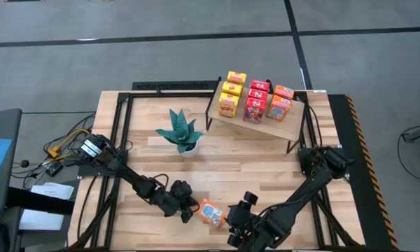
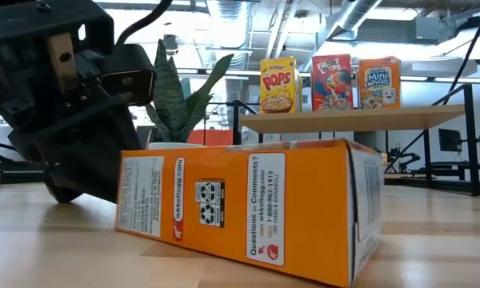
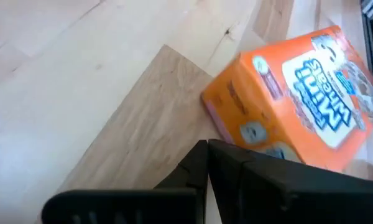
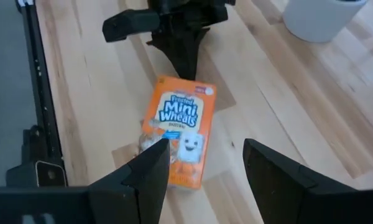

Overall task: Stack cereal on shelf
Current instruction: Put the orange cereal box on the shelf aligned with the other orange cereal boxes

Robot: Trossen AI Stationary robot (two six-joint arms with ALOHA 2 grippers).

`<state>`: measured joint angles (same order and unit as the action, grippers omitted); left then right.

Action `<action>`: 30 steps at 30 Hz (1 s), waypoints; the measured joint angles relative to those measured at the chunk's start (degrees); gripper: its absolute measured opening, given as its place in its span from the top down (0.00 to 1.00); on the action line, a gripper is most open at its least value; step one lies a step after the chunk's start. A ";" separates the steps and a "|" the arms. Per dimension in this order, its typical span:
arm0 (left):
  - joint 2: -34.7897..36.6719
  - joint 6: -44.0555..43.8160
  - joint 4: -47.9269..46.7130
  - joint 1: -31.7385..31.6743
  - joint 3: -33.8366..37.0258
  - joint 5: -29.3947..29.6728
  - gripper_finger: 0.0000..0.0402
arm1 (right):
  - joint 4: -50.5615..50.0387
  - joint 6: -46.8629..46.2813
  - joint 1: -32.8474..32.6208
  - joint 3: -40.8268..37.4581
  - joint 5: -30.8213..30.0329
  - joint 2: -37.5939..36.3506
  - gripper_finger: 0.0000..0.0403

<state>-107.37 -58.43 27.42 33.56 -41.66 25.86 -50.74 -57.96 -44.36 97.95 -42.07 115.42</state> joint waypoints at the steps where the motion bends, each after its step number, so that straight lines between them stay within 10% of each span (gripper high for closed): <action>1: -0.04 0.63 0.65 0.00 -0.12 -0.09 1.00 | 0.33 -0.02 0.00 0.00 0.17 -0.01 0.43; 12: -0.17 7.62 1.58 -0.27 -5.31 -3.06 1.00 | 15.76 -4.34 -1.70 -7.87 -0.42 -0.11 0.47; 23: -0.09 6.16 -2.21 -0.28 -5.32 -3.07 1.00 | 21.64 -23.56 -8.30 -16.36 -3.01 0.04 0.96; 30: 0.00 5.99 -1.97 -0.28 -5.32 -3.07 1.00 | 25.63 -24.82 -8.57 -19.08 0.15 0.09 0.93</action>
<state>-107.37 -52.44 25.46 33.28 -46.98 22.79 -25.11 -82.78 -52.93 78.87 -41.92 115.50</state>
